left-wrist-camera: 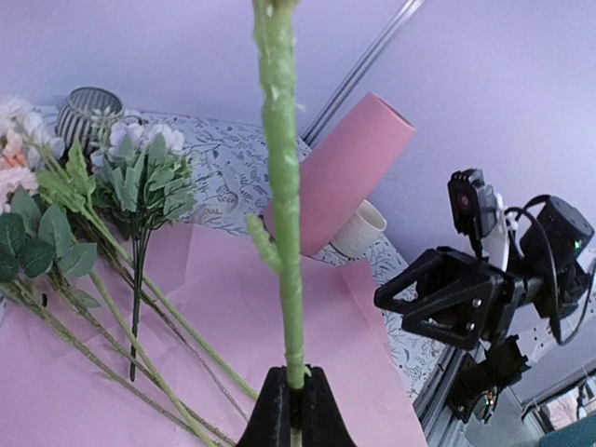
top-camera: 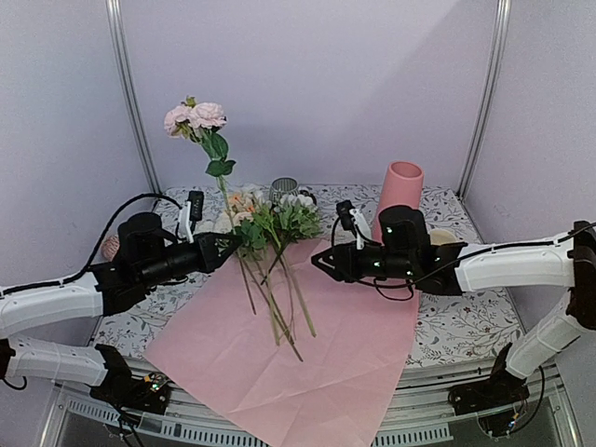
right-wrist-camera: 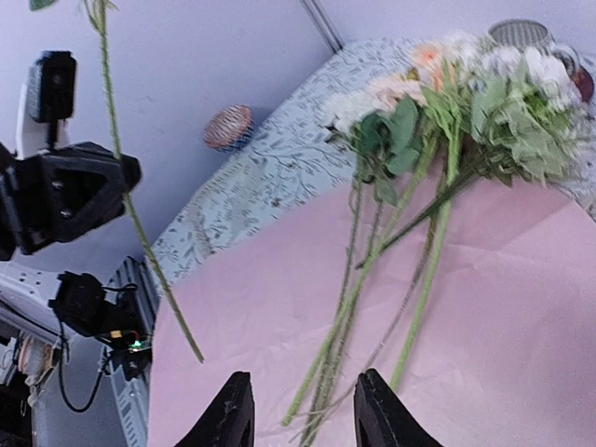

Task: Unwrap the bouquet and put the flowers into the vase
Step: Pass from the left arm to the right

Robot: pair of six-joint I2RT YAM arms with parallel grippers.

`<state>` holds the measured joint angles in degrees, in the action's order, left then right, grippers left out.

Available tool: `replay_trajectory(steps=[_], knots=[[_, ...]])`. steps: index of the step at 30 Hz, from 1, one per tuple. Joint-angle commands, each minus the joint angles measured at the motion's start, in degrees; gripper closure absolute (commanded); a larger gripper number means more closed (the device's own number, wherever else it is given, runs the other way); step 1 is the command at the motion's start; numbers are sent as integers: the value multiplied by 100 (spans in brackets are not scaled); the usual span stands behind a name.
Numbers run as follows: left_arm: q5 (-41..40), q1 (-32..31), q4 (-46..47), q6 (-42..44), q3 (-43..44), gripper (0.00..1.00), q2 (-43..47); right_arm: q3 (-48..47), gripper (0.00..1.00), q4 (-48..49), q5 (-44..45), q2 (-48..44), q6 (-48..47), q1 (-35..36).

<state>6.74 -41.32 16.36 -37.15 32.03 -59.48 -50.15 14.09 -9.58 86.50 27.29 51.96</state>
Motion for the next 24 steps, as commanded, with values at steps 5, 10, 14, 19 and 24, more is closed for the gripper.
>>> replay_trajectory(steps=[5, 10, 14, 19, 24], knots=[[662, -421, 505, 1089, -329, 100, 753, 205, 59, 1037, -894, -906, -398, 14], [738, -792, 780, 1396, -302, 100, 745, 187, 51, 1081, -816, -1223, -498, 12], [800, -1067, 822, 1630, -79, 100, 406, 106, 53, 1217, -1399, -1036, -451, 6], [904, -1301, 820, 1850, 268, 100, -120, -302, 54, 1094, -2004, -629, -500, 37], [926, -1471, 900, 1956, 508, 100, -493, -439, 54, 1220, -2053, -446, -774, 255]])
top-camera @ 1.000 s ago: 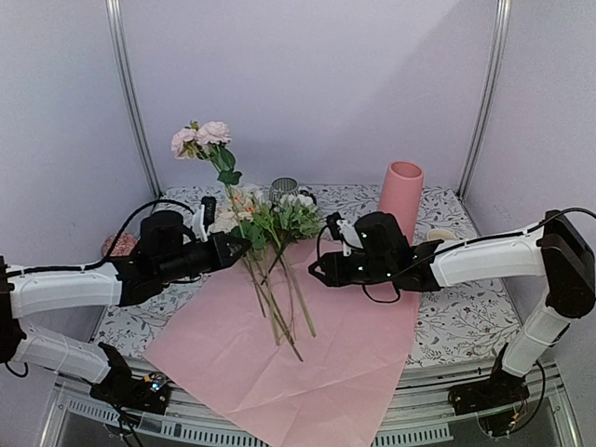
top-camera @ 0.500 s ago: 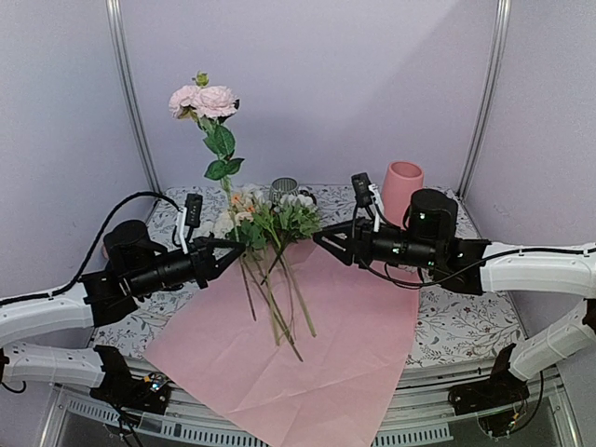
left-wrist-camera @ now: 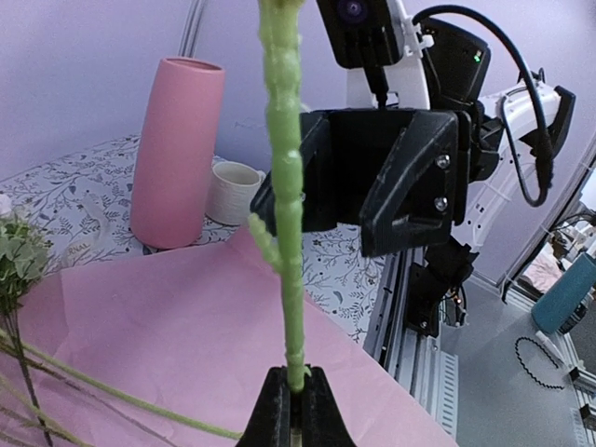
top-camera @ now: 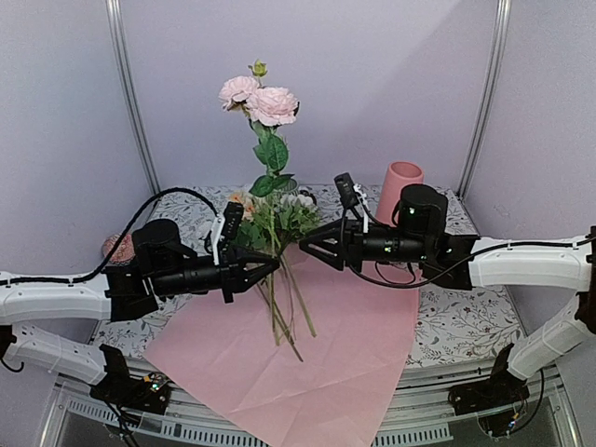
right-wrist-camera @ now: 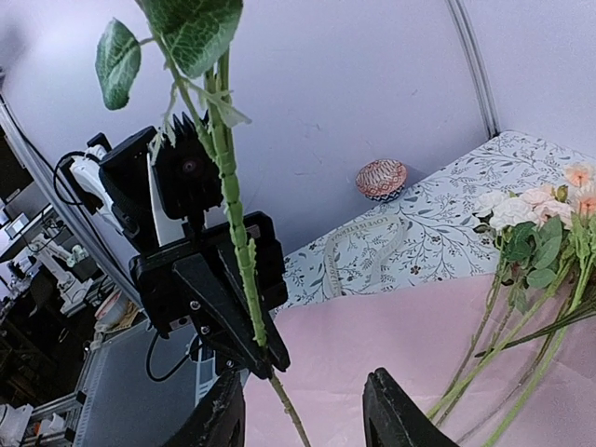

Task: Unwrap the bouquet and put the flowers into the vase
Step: Pass from the left arm to the right

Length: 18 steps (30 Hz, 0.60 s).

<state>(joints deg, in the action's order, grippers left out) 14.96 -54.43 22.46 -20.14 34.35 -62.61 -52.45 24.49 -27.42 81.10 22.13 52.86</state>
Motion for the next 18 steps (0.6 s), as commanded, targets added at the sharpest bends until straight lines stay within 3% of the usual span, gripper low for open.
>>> replay_trajectory(steps=[1, 18], knots=[[126, -187, 328, 265, 294, 100, -257, -210, 55, 265, -299, 125, -290, 188], [284, -427, 373, 428, 468, 100, -616, -454, 69, 934, -527, 556, -380, 276]])
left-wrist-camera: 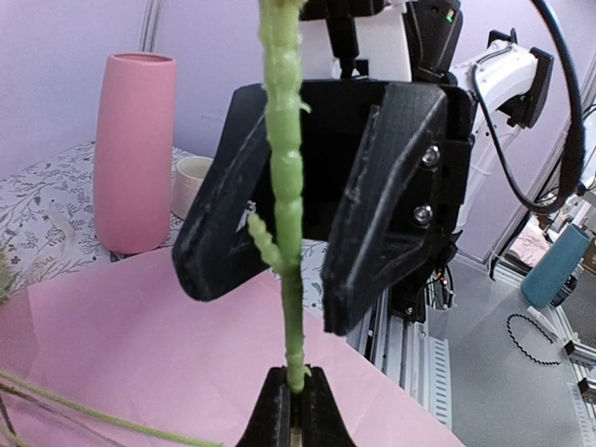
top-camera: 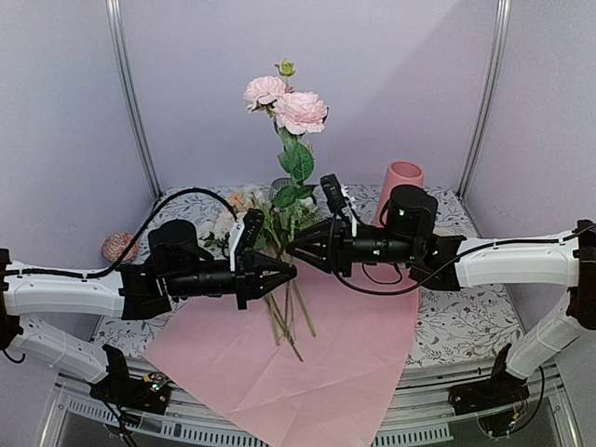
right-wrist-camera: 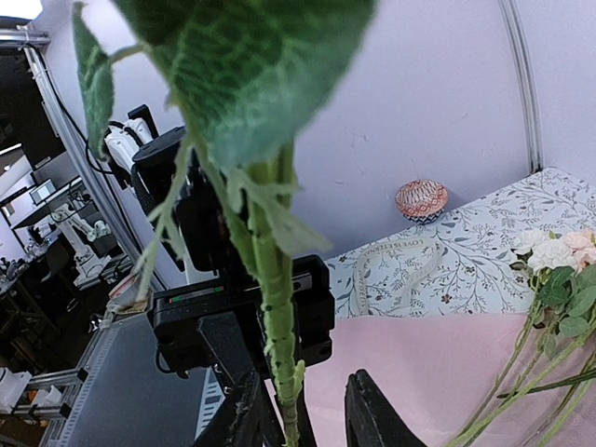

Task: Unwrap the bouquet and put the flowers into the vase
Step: Pass from the left arm to the right, then place the fake flower in the vase.

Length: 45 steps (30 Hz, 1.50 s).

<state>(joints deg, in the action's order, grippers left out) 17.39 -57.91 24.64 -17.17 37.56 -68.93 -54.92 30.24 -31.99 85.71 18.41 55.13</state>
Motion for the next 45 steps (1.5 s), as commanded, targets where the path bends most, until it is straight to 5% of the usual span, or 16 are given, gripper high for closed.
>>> replay_trajectory(steps=[1, 6, 10, 15, 20, 25, 35, 45], knots=[[41, -84, 148, 134, 147, 100, 11, -203, 73, 397, -84, 104, 15, 47], [-61, -89, 91, 139, 129, 98, 12, -127, 92, 450, -5, 38, 65, 46], [-225, -92, -91, 78, 129, 45, 49, 155, 96, 100, 888, -376, -132, 5], [-365, -101, -125, 80, -6, 21, 250, 246, 97, -1114, 2403, -1119, -757, -257], [-654, -104, -148, 124, -187, 18, 484, 84, 97, -2176, 4504, -1985, -1437, -598], [-762, -110, -150, 150, -258, 19, 547, -329, 97, -2302, 5511, -2601, -2478, -703], [-832, -104, -187, 194, -258, 21, 512, -1076, 97, -1880, 6247, -2718, -3724, -717], [-890, -105, -226, 234, -232, 22, 525, -1390, 97, -1176, 5904, -2182, -4263, -951]])
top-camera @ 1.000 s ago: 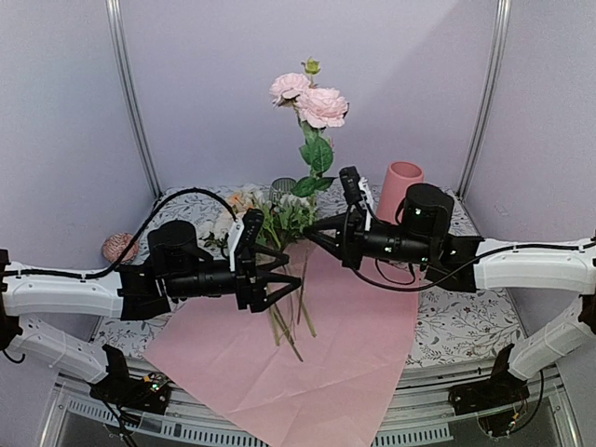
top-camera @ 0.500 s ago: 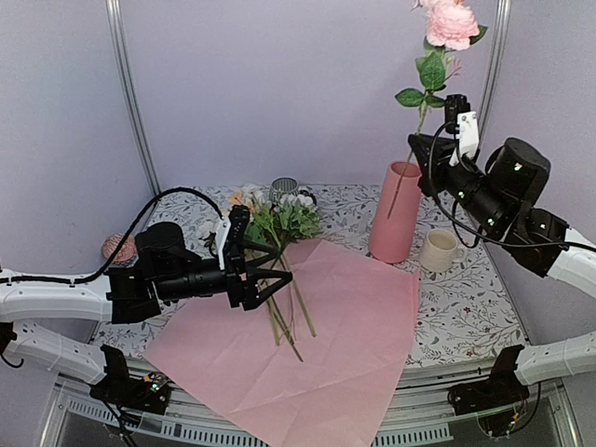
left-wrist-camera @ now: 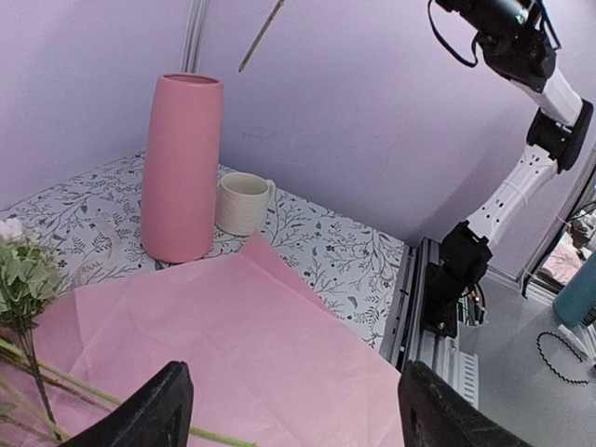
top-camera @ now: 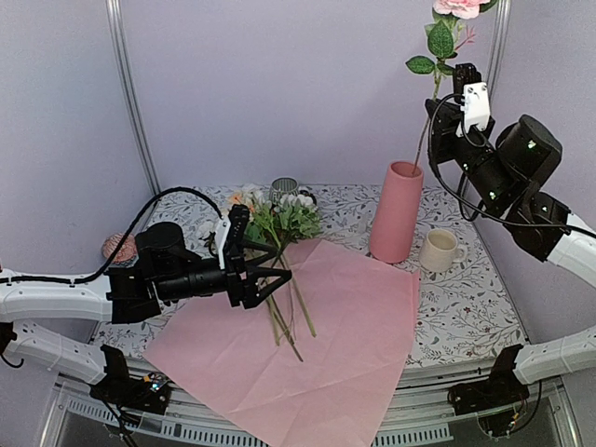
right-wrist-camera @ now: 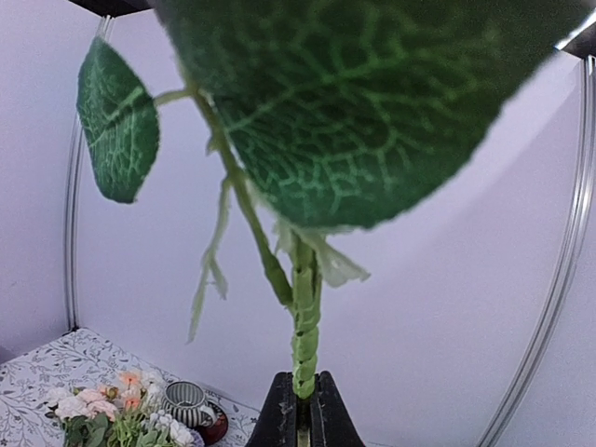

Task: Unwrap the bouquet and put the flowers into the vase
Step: Place the fake flower in the vase.

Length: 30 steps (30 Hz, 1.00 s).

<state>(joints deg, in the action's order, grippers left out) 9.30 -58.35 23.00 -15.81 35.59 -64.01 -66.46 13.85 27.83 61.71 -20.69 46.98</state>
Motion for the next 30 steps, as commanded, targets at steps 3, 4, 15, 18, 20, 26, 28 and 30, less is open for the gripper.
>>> replay_trajectory(steps=[3, 4, 15, 18, 20, 26, 28, 30], knots=[[-105, -59, -93, 105, -23, 22, 45, -539, 97, 496, -198, 483, -364, -379], [-107, -60, -110, 111, -7, 22, 51, -573, 97, 496, -254, 595, -329, -460], [-144, -60, -219, 180, 141, 22, -12, -476, 97, 505, -946, 1225, 568, -1285], [-98, -58, -214, 170, 196, 23, -86, -351, 97, 498, -1086, 1340, 929, -1517], [-93, -54, -240, 167, 240, 23, -123, -340, 98, 391, -1154, 1447, 1162, -1694], [-81, -61, -229, 153, 273, 23, -156, -255, 97, -180, -1476, 1730, 2259, -2056], [-78, -60, -225, 142, 281, 23, -171, -72, 97, -185, -1529, 1799, 2395, -2093], [-67, -57, -228, 138, 281, 23, -190, 22, 97, -224, -1543, 1900, 2457, -2120]])
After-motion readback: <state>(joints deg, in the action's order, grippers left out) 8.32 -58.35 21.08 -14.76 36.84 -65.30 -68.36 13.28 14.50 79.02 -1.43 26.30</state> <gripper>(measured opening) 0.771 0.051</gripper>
